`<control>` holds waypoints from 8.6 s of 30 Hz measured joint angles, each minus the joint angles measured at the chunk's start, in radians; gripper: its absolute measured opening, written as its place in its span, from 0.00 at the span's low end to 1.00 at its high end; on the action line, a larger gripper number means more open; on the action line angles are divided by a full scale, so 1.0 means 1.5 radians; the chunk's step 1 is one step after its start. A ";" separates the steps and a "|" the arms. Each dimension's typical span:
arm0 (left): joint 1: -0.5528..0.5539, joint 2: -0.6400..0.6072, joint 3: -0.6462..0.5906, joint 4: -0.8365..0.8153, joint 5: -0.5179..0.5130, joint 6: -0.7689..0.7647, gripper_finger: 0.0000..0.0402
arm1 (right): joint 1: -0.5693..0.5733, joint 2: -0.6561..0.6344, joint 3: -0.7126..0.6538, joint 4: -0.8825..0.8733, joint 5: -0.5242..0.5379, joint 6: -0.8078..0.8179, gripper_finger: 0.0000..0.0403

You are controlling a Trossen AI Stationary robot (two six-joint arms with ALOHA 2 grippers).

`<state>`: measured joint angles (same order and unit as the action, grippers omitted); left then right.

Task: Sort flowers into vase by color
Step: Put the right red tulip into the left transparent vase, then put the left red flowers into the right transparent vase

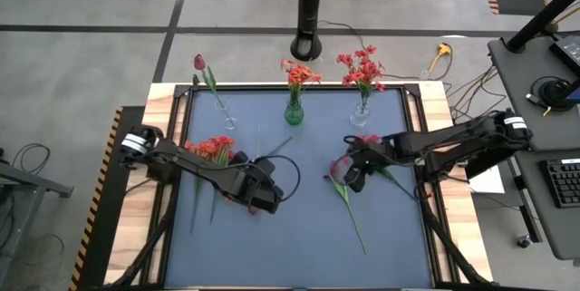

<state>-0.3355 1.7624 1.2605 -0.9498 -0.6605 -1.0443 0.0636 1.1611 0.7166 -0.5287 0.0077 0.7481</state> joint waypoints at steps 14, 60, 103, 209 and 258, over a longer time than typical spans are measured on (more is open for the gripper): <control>-0.092 -0.128 -0.118 0.161 0.074 0.308 0.36 | 0.075 0.200 0.052 0.012 0.005 0.119 0.62; -0.283 -0.583 -0.292 0.147 -0.265 0.267 0.30 | 0.013 0.239 0.308 0.259 -0.021 -0.239 0.04; -0.397 -0.482 -0.294 -0.094 0.053 -0.114 0.30 | -0.225 0.763 0.953 0.873 -0.185 -0.617 0.04; -0.421 -0.482 -0.297 -0.111 -0.009 -0.136 0.30 | -0.268 0.760 1.093 0.099 -0.121 -0.551 0.63; -0.360 -0.461 -0.329 -0.108 0.006 -0.361 0.30 | -0.065 0.596 1.092 -0.655 -0.092 -0.480 0.62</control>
<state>-0.8749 1.0705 0.7666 -1.1121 -0.6509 -1.5858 -0.0342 2.0552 2.3552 -1.5115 -0.1303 0.0275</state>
